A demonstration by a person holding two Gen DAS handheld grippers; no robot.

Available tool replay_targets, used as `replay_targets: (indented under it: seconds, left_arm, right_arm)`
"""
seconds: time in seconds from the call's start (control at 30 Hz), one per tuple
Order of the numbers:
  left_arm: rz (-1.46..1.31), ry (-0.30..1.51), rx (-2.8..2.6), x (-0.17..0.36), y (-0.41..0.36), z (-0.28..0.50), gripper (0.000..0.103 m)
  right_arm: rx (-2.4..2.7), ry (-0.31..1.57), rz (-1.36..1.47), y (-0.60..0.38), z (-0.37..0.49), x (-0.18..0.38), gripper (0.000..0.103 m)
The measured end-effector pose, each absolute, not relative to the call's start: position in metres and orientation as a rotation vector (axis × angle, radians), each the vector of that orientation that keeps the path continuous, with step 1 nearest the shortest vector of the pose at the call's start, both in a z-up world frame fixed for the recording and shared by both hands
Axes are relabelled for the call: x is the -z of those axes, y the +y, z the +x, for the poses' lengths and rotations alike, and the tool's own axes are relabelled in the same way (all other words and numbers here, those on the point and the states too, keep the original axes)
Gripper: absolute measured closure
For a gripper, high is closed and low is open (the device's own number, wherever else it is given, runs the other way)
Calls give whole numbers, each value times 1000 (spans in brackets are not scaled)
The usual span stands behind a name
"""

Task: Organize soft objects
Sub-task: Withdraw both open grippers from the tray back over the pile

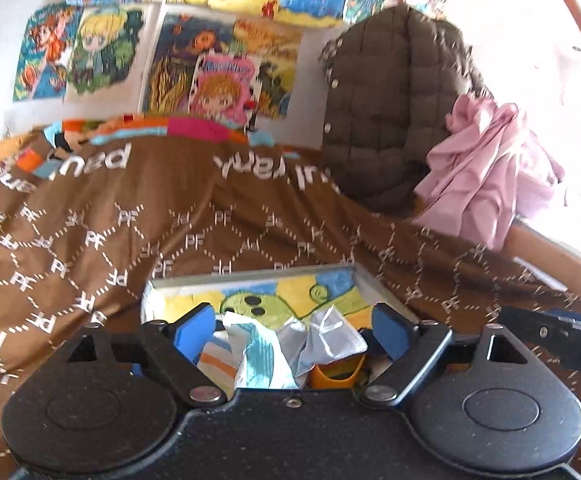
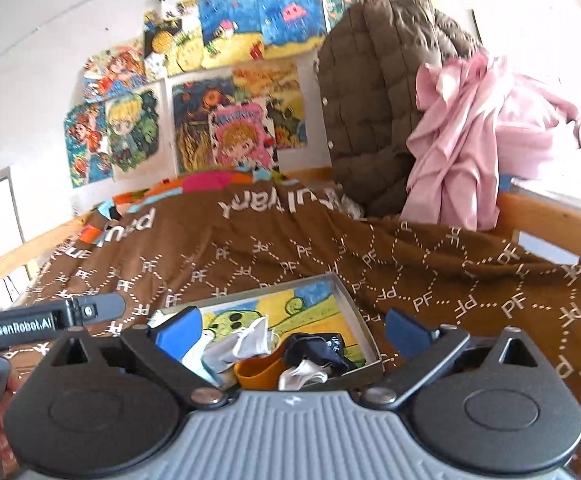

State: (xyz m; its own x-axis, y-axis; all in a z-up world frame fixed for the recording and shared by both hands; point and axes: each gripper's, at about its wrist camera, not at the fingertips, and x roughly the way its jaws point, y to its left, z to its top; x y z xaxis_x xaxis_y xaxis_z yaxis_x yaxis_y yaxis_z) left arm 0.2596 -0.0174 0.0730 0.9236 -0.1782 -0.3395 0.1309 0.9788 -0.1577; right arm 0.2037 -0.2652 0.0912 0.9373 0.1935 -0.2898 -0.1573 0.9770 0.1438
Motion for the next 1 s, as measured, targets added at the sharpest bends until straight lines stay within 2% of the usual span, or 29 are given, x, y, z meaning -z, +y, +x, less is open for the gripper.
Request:
replay_targets:
  seconds: [0.1, 0.27, 0.5, 1.0]
  left_arm:
    - [-133, 327, 157, -88, -15, 234, 9]
    - [-114, 285, 162, -108, -9, 190, 8]
    - [-88, 250, 162, -125, 1, 134, 3]
    - [6, 291, 176, -105, 25, 52, 1]
  right_arm:
    - [-186, 284, 103, -260, 177, -99, 0]
    - [-191, 257, 87, -252, 134, -109, 0]
    - [-197, 272, 50, -239, 88, -103, 0]
    - [-188, 312, 36, -204, 44, -68, 0]
